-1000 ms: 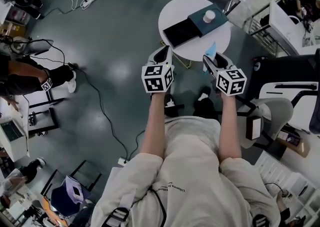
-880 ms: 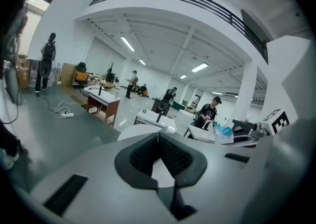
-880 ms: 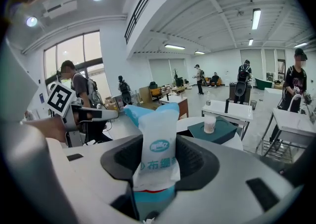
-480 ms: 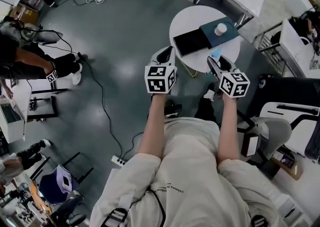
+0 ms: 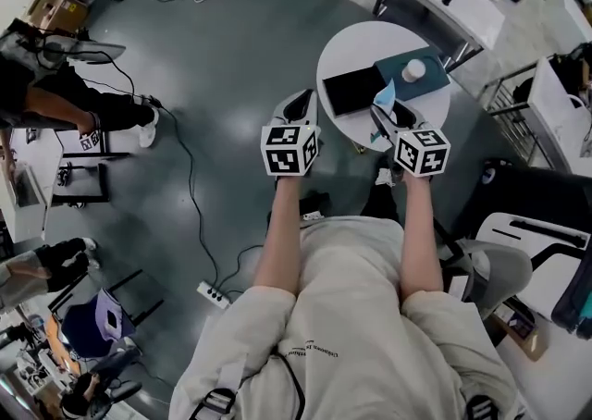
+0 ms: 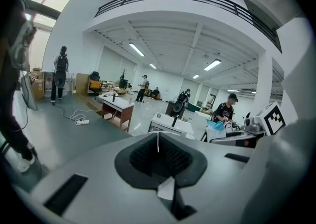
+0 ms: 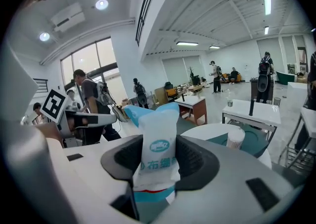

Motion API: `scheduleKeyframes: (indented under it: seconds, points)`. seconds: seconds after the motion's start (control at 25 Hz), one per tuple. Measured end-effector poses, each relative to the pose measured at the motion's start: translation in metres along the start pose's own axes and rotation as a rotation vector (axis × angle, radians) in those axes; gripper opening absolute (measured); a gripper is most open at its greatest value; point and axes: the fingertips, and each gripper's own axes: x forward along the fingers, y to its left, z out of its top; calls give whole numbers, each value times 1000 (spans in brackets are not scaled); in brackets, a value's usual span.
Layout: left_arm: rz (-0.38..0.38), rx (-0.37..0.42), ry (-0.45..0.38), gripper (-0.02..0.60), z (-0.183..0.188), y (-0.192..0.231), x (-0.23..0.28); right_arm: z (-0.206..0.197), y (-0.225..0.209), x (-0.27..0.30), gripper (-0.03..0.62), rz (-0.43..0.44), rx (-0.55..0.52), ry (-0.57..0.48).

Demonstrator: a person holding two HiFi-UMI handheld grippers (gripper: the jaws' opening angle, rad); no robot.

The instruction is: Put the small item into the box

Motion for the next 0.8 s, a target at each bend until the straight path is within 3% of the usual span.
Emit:
scheduleKeyframes:
  seconds: [0.36, 0.8]
  points:
    - [106, -45, 12, 21, 2, -6, 51, 26, -43, 43, 219, 119, -10, 48]
    - [332, -101, 20, 21, 3, -13, 72, 57, -69, 87, 219, 357, -18, 120]
